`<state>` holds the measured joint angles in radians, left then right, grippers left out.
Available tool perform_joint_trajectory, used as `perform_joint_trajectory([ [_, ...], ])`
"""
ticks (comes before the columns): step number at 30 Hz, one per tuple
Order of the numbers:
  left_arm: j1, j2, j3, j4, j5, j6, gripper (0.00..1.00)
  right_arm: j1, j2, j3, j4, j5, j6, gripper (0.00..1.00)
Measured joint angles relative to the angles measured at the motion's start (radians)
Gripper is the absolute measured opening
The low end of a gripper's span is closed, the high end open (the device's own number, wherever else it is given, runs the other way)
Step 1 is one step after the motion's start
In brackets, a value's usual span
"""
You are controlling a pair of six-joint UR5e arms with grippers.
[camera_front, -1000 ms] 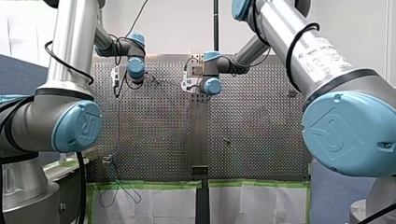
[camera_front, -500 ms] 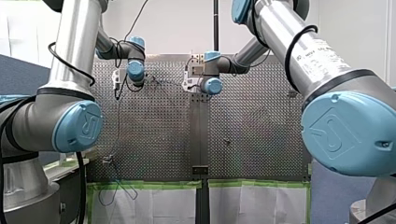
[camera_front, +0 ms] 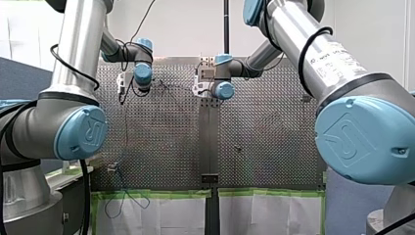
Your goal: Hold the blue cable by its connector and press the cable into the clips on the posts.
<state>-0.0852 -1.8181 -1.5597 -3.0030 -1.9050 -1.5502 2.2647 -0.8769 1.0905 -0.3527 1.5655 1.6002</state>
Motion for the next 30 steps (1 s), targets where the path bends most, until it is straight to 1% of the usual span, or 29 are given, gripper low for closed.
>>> perform_joint_trajectory([
  [1,-0.001,0.0,0.0,-0.007,-0.01,0.008,1.0,0.0,0.0,0.0,0.002,0.0,0.0,0.0],
  [5,-0.003,0.0,0.0,-0.016,-0.032,0.02,1.0,0.002,0.0,0.0,0.008,0.0,0.0,0.0],
  [8,-0.005,0.001,0.0,-0.024,-0.034,0.02,1.0,0.003,0.0,0.0,0.011,0.001,0.0,0.0],
  [12,-0.011,0.006,0.0,-0.051,-0.028,0.01,1.0,0.005,0.0,0.0,0.014,0.0,0.0,0.0],
  [18,-0.028,0.023,0.0,-0.095,-0.007,-0.033,1.0,0.006,0.0,0.0,0.02,0.0,0.0,0.0],
  [22,-0.043,0.051,0.0,-0.134,0.018,-0.074,1.0,0.006,0.0,0.001,0.024,0.001,0.0,0.0],
  [24,-0.049,0.064,-0.003,-0.149,0.023,-0.091,1.0,0.007,0.0,0.001,0.025,0.001,0.0,0.0],
  [27,-0.053,0.087,-0.022,-0.167,0.026,-0.122,1.0,0.007,0.0,0.001,0.026,0.001,0.0,0.0],
  [30,-0.055,0.103,-0.049,-0.166,0.025,-0.145,1.0,0.007,0.0,0.001,0.028,0.001,0.0,0.0],
])
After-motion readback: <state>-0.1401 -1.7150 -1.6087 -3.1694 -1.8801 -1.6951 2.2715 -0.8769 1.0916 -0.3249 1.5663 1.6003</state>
